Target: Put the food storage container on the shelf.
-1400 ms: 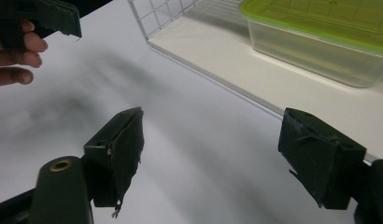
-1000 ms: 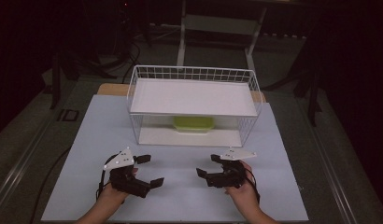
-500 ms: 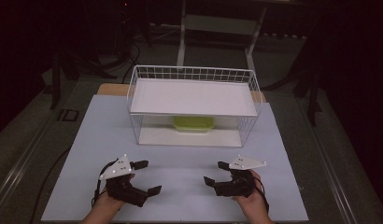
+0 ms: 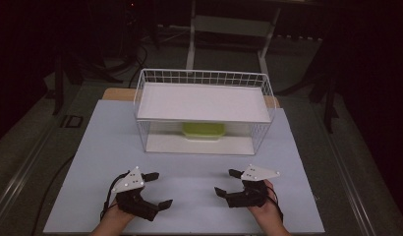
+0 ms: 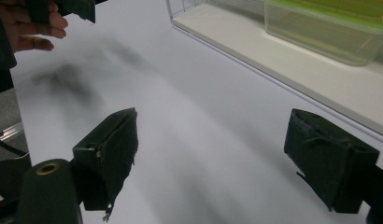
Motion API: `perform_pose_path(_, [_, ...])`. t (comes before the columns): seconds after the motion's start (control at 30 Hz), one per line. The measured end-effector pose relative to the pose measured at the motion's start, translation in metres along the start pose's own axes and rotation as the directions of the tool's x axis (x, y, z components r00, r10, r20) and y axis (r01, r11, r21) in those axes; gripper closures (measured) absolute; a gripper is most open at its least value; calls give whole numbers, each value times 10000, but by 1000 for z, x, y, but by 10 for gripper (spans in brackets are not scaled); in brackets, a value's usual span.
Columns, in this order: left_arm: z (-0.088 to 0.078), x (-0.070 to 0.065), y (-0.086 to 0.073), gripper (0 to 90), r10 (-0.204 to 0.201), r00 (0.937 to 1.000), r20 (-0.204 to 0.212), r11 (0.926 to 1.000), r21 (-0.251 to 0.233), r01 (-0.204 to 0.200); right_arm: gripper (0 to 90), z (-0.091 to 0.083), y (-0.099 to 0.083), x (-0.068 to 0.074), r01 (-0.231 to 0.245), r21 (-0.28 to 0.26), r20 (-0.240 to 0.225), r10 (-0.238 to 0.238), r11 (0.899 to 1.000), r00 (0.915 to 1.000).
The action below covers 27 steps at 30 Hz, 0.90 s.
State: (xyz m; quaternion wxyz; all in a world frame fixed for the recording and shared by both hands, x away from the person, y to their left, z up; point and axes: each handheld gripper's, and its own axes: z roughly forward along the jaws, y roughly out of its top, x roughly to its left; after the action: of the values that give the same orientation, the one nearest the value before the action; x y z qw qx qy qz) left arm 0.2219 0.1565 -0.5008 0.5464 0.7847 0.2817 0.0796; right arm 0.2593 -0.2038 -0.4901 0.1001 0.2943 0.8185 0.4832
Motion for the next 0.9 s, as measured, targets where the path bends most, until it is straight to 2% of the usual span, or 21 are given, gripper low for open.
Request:
perform_pose_path(0.07, [0, 0, -1, 3, 101, 9999, -15, 9999, -30, -101, 176, 2, 0, -2, 5, -3, -9, -5, 10000, 10000])
perform_pose_path(0.27, [2, 2, -2, 3, 3, 10000, 85, 9998, -204, -1, 175, 6, -1, -3, 251, -116, -331, -255, 9996, 9991])
perform_pose_path(0.4, [4, 3, -4, 3, -46, 9999, 145, 9999, -97, 48, 175, 9, -3, -4, 250, -62, -425, -253, 9997, 9988])
perform_pose_path(0.53, [5, 1, -5, 3, 163, 9995, 267, 9999, 47, -165, 175, 13, -5, -6, 331, 181, -605, -320, 9993, 9977])
perform_pose_path(0.67, [2, 4, -4, 3, -23, 9994, 357, 9999, -148, 29, 175, 10, -4, -10, 106, 95, -838, -97, 9999, 9964])
perform_pose_path(0.73, [2, 5, -5, 3, -134, 9993, 360, 9997, -189, 140, 175, 9, -3, -11, 146, -12, -789, -146, 9999, 9968])
perform_pose_path(0.9, [3, 4, -5, 3, -67, 9994, 336, 9999, -115, 71, 175, 8, -3, -13, 91, 46, -871, -87, 9999, 9962])
